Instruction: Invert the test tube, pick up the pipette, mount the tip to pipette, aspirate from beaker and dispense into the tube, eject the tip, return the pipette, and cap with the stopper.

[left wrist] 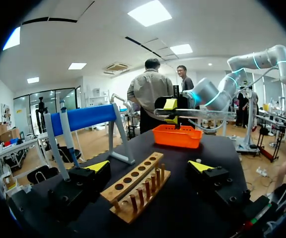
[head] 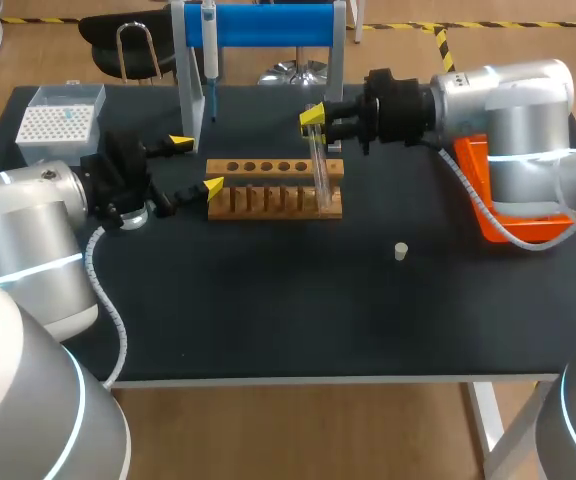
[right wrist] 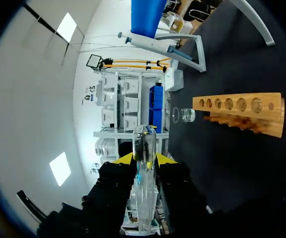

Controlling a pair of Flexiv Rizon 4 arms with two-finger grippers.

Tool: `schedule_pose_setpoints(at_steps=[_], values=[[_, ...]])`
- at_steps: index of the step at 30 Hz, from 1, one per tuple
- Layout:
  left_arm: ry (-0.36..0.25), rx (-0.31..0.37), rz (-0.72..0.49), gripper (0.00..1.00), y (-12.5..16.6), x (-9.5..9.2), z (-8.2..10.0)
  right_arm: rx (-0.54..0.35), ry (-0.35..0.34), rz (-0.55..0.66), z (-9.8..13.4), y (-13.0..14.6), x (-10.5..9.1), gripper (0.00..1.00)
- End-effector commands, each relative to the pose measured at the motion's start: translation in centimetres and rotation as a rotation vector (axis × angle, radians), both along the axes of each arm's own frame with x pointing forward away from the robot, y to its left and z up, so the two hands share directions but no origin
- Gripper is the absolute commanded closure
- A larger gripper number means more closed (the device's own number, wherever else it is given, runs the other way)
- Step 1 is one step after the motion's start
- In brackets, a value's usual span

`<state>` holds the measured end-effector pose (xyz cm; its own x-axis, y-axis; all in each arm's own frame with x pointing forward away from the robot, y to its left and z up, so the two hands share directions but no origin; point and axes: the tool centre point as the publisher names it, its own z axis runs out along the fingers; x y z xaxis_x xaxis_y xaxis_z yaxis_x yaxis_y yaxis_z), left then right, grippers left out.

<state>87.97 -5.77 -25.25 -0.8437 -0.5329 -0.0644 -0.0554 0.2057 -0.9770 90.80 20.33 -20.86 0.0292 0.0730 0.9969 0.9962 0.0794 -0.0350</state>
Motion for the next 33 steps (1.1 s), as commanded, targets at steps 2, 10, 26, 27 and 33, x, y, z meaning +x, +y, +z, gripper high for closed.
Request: schedule_pose_setpoints(at_steps=[2, 10, 26, 27, 33], values=[[-0.003, 0.000, 0.006, 0.00, -0.2, -0.1, -0.1, 0.035, 0.189, -0.008, -0.3, -0.3, 0.2, 1.00], [-0.003, 0.000, 0.006, 0.00, -0.2, -0.1, -0.1, 0.106, 0.093, 0.019, 0.0, -0.6, 0.0, 1.00], [-0.003, 0.000, 0.006, 0.00, -0.2, -0.1, -0.1, 0.125, -0.021, 0.065, 0.6, -1.0, -0.3, 1.00], [-0.003, 0.000, 0.006, 0.00, -0.2, -0.1, -0.1, 0.124, -0.021, 0.063, 0.6, -1.0, -0.2, 1.00], [-0.003, 0.000, 0.006, 0.00, -0.2, -0.1, -0.1, 0.095, -0.015, 0.063, 0.3, -1.0, -0.4, 1.00]])
